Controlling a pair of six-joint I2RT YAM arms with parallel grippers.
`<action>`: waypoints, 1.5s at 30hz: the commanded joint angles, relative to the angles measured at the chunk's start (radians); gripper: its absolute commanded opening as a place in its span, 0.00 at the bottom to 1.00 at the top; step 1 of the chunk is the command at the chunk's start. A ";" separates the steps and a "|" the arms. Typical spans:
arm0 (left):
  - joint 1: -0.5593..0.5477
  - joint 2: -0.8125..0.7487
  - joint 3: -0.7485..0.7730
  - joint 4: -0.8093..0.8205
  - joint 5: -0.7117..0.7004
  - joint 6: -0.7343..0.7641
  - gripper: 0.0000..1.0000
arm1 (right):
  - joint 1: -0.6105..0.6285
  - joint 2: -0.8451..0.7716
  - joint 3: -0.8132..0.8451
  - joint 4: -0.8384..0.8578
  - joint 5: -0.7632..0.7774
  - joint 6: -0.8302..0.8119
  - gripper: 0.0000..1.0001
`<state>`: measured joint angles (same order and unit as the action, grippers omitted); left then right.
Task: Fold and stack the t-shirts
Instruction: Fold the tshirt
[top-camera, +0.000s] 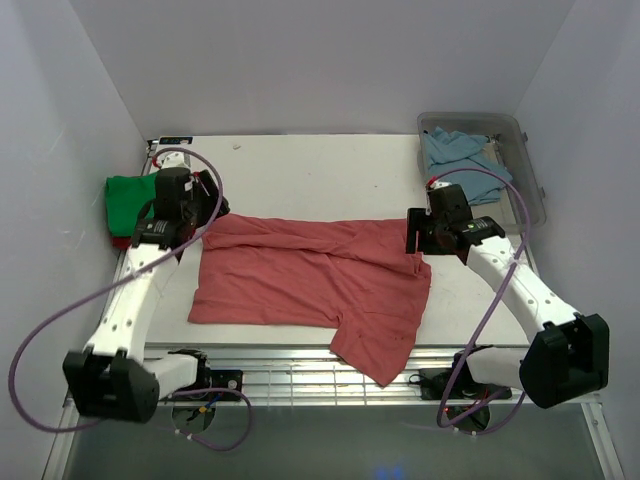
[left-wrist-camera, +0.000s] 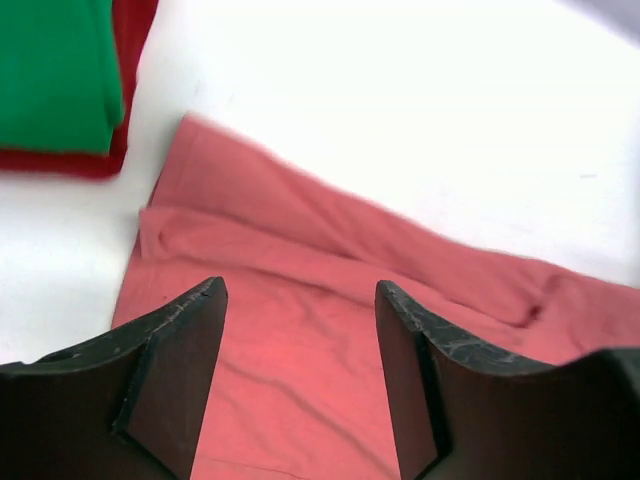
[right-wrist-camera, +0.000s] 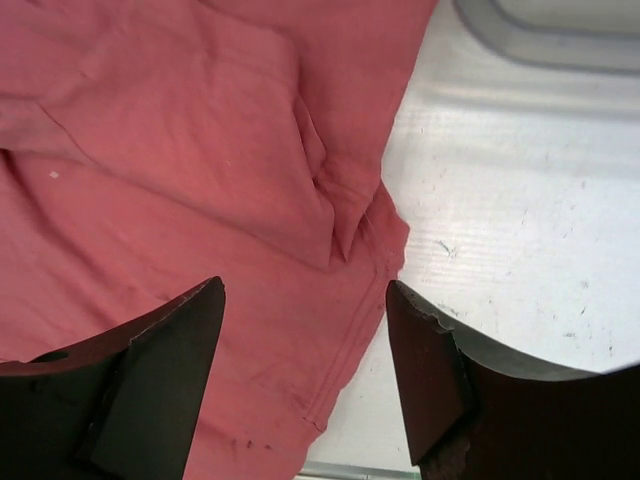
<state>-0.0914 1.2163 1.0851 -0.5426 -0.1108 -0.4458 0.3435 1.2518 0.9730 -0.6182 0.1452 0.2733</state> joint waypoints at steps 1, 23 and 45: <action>-0.014 -0.191 -0.034 0.027 0.004 0.060 0.72 | 0.015 -0.034 0.059 0.101 0.025 -0.010 0.72; -0.014 -0.066 0.009 0.101 0.109 0.078 0.77 | 0.104 0.176 0.199 0.120 0.036 -0.014 0.72; -0.007 0.466 0.190 0.153 0.037 0.121 0.78 | -0.003 0.729 0.682 -0.019 -0.234 -0.077 0.57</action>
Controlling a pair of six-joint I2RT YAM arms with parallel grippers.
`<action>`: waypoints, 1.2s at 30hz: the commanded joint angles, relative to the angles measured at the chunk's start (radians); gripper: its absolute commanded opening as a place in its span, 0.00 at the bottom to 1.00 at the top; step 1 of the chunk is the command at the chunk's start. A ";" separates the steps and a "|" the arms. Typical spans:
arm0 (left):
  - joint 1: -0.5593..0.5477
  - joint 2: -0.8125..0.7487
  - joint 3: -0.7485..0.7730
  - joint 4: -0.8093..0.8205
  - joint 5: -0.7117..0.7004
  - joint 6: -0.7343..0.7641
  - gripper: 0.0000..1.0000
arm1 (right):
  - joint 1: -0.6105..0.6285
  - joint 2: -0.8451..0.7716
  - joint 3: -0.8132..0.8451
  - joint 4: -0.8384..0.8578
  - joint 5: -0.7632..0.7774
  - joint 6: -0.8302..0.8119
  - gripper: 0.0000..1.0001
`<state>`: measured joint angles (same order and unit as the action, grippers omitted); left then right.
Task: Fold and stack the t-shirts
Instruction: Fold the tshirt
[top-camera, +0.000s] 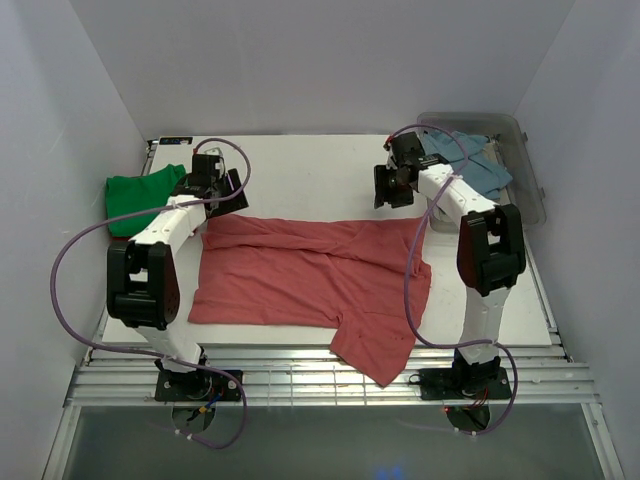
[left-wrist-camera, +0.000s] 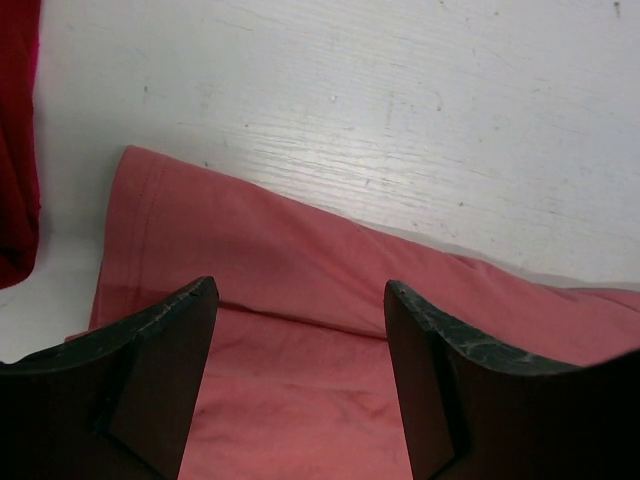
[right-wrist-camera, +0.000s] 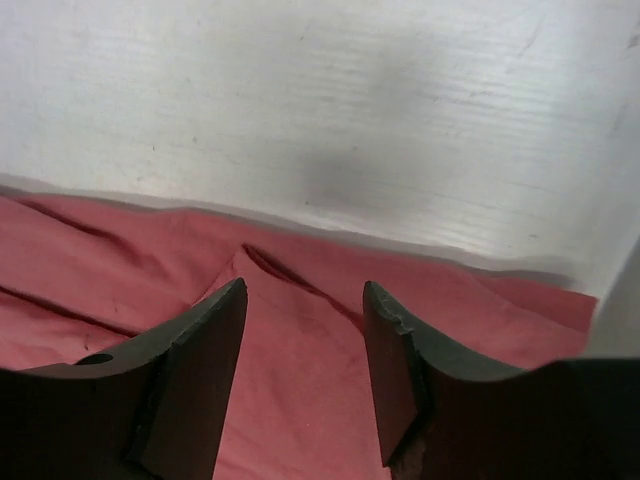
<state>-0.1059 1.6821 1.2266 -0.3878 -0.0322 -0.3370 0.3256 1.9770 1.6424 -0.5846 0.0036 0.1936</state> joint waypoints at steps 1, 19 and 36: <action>0.008 0.017 0.053 -0.005 -0.049 0.015 0.77 | 0.018 -0.001 -0.010 -0.038 -0.105 0.006 0.56; 0.008 0.034 0.019 -0.056 -0.169 0.004 0.76 | 0.064 -0.099 -0.254 0.061 -0.106 0.001 0.48; 0.028 0.090 0.039 -0.031 -0.152 0.016 0.76 | 0.066 0.055 -0.069 0.063 -0.067 -0.011 0.48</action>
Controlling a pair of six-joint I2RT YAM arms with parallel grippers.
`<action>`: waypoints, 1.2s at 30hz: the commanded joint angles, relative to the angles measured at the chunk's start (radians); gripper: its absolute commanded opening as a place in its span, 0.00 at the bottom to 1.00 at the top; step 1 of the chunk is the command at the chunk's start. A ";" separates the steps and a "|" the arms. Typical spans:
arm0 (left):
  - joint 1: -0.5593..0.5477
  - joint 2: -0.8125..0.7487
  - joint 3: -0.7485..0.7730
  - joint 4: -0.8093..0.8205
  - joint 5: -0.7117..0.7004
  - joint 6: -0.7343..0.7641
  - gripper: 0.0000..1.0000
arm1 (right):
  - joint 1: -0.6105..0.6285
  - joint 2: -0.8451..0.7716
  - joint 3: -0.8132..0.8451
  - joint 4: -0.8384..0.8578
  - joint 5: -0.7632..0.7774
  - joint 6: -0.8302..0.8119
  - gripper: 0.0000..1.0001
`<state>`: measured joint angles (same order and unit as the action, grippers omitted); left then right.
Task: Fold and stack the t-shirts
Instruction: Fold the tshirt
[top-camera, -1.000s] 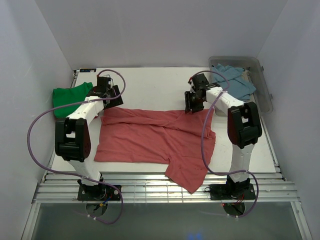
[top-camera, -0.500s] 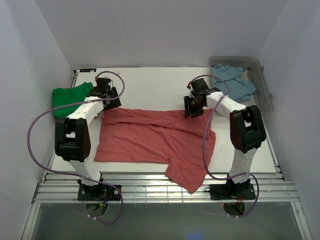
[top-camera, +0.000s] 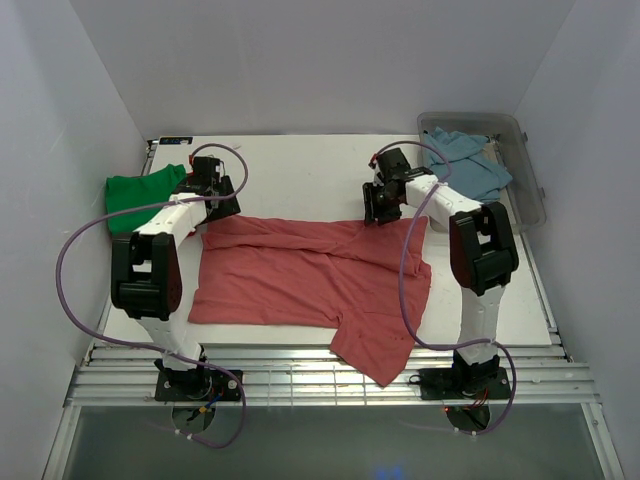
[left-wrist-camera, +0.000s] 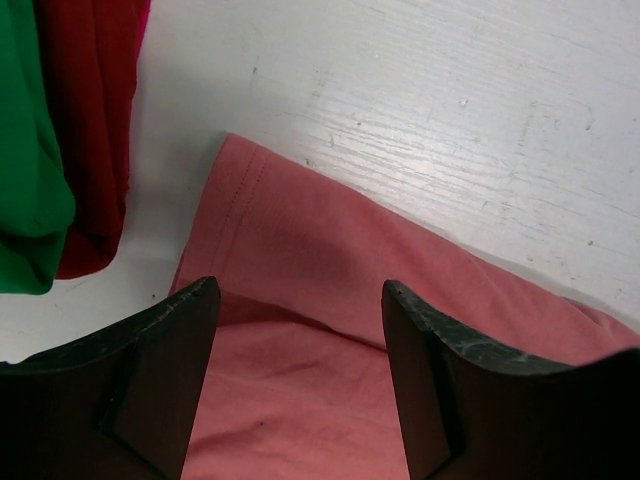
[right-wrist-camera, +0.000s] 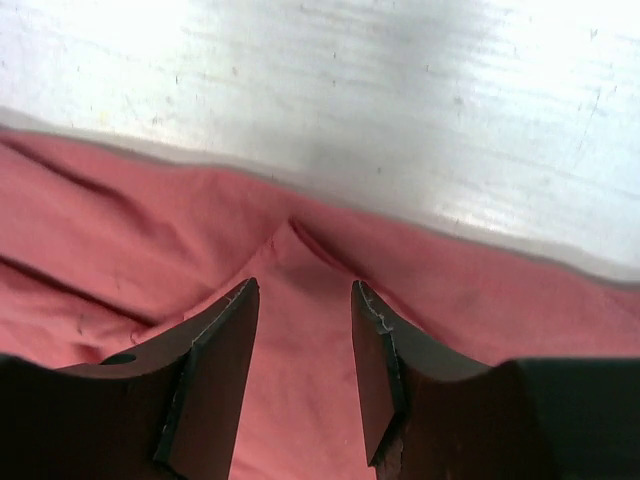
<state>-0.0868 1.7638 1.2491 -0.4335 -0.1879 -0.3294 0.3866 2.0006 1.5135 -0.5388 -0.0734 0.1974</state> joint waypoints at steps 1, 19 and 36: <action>0.010 0.011 0.018 0.015 0.005 0.007 0.76 | 0.005 0.041 0.080 0.014 0.012 -0.016 0.48; 0.042 0.043 0.024 0.015 0.024 -0.010 0.76 | 0.006 0.011 0.097 -0.042 0.018 -0.035 0.08; 0.044 0.060 0.016 0.018 0.042 -0.023 0.75 | 0.287 -0.490 -0.482 -0.026 0.063 0.144 0.08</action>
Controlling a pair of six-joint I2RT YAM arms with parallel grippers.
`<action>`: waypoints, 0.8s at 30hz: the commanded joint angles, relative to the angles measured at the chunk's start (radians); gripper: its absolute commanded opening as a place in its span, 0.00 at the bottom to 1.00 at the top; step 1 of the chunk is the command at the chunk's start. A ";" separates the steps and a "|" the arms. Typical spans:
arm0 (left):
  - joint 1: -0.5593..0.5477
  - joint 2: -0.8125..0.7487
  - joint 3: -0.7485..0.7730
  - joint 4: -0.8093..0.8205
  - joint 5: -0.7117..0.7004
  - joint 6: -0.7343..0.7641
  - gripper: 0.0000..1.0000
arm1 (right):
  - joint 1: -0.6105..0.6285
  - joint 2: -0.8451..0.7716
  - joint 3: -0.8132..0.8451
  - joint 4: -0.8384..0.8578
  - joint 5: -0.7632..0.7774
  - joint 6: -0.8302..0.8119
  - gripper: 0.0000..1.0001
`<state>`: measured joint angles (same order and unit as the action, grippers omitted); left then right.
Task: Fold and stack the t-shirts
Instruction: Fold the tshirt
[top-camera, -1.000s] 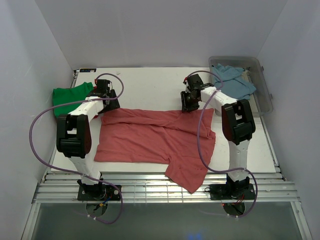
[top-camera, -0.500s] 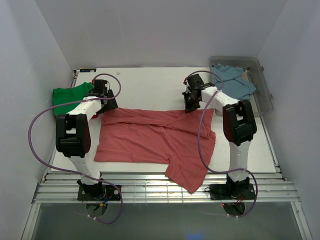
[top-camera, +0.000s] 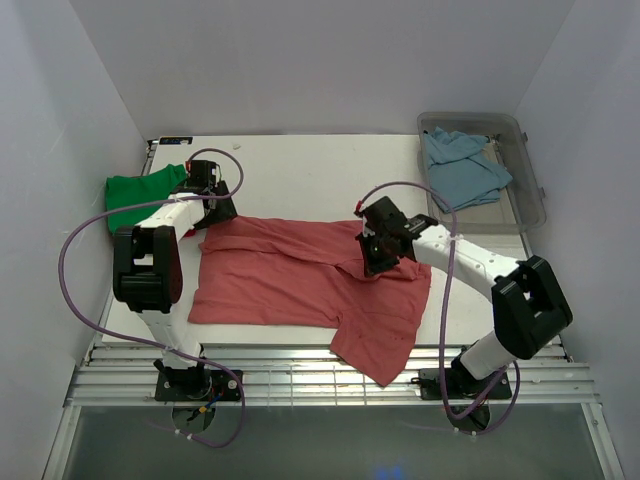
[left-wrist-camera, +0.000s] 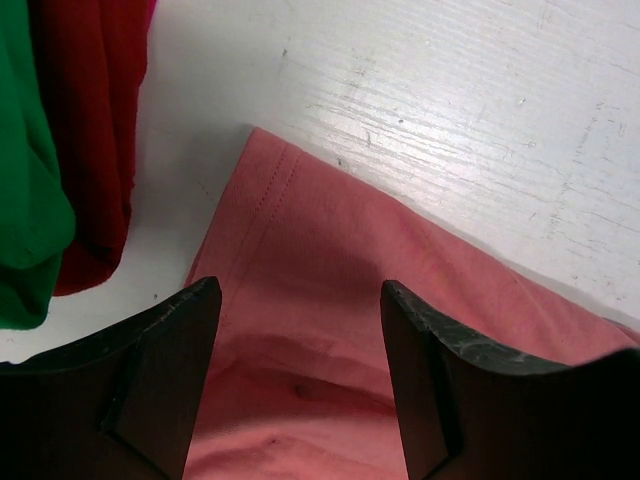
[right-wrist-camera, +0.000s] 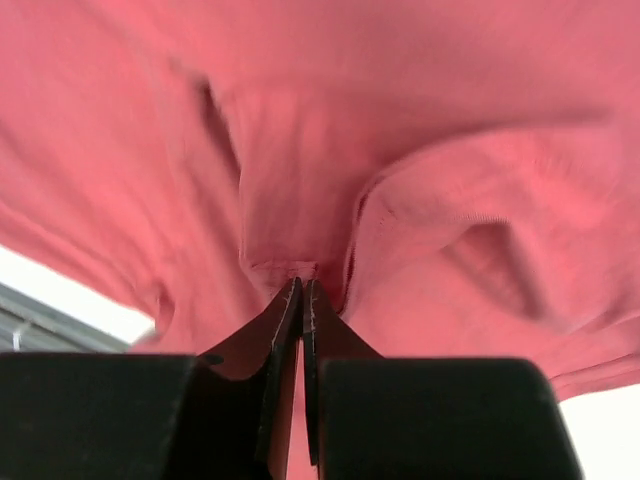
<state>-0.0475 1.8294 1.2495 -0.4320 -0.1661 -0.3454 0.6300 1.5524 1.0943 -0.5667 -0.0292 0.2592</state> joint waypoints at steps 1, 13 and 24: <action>0.005 -0.007 0.016 0.016 0.022 -0.004 0.75 | 0.062 -0.073 -0.082 0.002 0.025 0.098 0.08; 0.003 -0.048 -0.035 0.030 0.066 -0.014 0.74 | 0.178 -0.245 -0.104 -0.052 0.243 0.195 0.55; 0.003 -0.073 -0.099 0.042 0.071 -0.020 0.73 | 0.154 -0.006 -0.017 0.025 0.373 0.132 0.55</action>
<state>-0.0475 1.8225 1.1679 -0.4095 -0.1093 -0.3573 0.7853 1.4925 1.0378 -0.5838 0.2863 0.4175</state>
